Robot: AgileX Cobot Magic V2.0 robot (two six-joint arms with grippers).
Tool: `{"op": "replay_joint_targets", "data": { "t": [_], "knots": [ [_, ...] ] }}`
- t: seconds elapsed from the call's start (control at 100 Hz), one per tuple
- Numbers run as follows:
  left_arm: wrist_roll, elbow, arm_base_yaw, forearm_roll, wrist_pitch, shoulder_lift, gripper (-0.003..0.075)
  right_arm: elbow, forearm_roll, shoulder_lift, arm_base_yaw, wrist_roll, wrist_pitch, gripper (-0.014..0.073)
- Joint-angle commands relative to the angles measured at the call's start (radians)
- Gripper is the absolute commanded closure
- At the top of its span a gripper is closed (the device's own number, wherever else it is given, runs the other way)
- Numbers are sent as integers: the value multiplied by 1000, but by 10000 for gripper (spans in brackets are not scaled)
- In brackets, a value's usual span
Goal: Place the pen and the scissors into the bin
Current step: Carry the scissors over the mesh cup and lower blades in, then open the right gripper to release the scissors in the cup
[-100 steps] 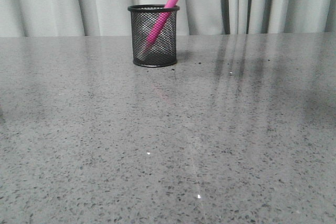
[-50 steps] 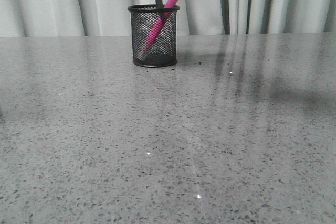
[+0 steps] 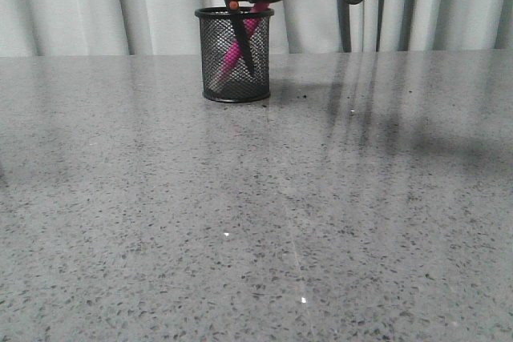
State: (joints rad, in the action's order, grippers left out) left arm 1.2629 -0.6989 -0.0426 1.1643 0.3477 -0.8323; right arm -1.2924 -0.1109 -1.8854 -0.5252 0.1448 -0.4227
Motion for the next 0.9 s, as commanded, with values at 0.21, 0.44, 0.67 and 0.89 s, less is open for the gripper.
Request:
{"op": "replay_joint_targets", "data": {
  "t": [0.21, 0.44, 0.67, 0.89],
  "knots": [
    [-12, -30, -4, 33, -21, 7, 739, -31, 4, 52, 0, 4, -32, 670],
    [-12, -30, -4, 33, -21, 7, 739, -31, 4, 52, 0, 4, -15, 669],
    [-12, -30, -4, 33, -21, 7, 739, -31, 4, 52, 0, 4, -15, 510],
    [-12, -30, -4, 33, -21, 7, 739, -31, 4, 54, 0, 4, -15, 309]
  ]
}}
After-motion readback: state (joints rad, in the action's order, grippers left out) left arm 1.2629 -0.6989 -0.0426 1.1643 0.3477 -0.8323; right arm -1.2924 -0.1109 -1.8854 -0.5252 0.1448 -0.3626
